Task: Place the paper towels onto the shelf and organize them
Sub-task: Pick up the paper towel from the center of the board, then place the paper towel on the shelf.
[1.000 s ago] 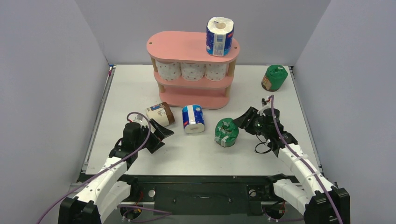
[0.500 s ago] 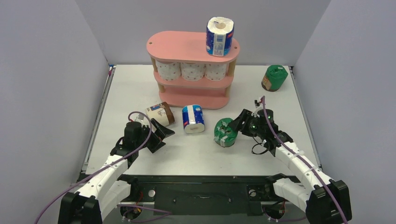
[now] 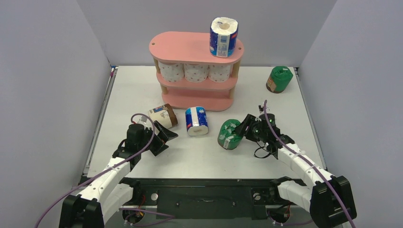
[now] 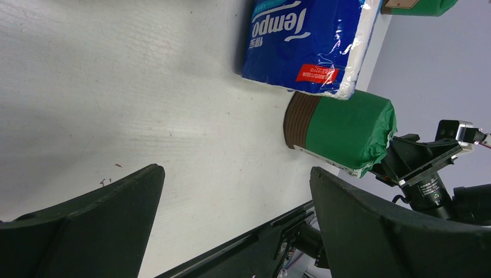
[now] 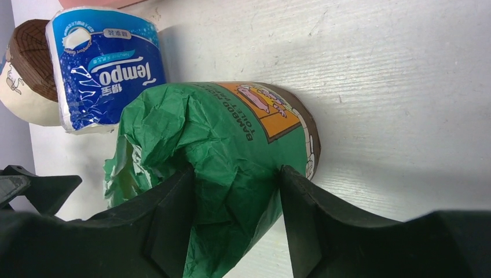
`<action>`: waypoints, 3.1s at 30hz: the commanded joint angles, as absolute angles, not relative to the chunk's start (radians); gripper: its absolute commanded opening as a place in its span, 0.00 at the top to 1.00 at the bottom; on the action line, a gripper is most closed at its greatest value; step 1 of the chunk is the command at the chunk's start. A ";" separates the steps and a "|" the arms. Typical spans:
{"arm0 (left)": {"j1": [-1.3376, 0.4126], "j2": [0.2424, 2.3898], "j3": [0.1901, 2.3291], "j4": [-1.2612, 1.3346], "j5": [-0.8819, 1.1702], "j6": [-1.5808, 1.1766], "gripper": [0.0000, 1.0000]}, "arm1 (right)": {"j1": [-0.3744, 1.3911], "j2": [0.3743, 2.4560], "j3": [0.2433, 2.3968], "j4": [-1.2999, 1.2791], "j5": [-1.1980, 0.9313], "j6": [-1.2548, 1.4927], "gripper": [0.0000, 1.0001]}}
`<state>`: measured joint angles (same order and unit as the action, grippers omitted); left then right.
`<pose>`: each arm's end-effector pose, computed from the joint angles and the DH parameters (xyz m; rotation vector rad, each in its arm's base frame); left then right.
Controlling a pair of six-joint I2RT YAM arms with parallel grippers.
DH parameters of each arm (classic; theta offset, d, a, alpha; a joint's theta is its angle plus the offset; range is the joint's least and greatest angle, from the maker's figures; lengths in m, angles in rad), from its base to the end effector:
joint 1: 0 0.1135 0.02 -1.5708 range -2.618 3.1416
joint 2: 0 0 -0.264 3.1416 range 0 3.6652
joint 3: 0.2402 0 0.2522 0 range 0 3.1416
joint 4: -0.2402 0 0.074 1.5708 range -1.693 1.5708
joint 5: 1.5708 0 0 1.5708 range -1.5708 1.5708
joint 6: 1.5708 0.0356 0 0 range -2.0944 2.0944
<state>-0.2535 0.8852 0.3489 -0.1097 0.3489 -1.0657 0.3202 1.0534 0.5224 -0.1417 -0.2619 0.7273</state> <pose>0.1711 -0.0569 0.1796 -0.7535 2.2855 -1.0661 0.2019 0.0767 0.2031 0.3296 2.3362 0.8360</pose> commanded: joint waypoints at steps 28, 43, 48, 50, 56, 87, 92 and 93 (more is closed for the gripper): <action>-0.248 0.859 0.362 -0.111 0.364 -1.041 0.03 | 0.403 1.064 0.624 -0.280 -0.172 0.741 0.70; -0.243 0.849 0.364 -0.118 0.368 -1.036 0.03 | 0.316 1.051 0.811 -0.356 -0.059 0.803 0.72; -0.236 0.844 0.375 -0.124 0.380 -1.024 0.03 | 0.304 1.139 0.881 -0.312 -0.046 0.833 0.72; -0.232 0.845 0.381 -0.129 0.384 -1.020 0.03 | 0.304 1.183 0.911 -0.292 -0.045 0.844 0.72; -0.225 0.858 0.389 -0.127 0.393 -1.010 0.03 | 0.303 1.321 1.014 -0.255 -0.028 0.856 0.72; -0.165 0.882 0.417 -0.172 0.425 -0.968 0.03 | 0.324 1.690 1.311 -0.207 -0.003 0.911 0.73; -0.159 0.866 0.423 -0.194 0.425 -0.965 0.03 | 0.339 1.714 1.328 -0.200 -0.003 0.924 0.73; -0.158 0.864 0.423 -0.195 0.423 -0.966 0.03 | 0.342 1.719 1.329 -0.199 -0.003 0.925 0.73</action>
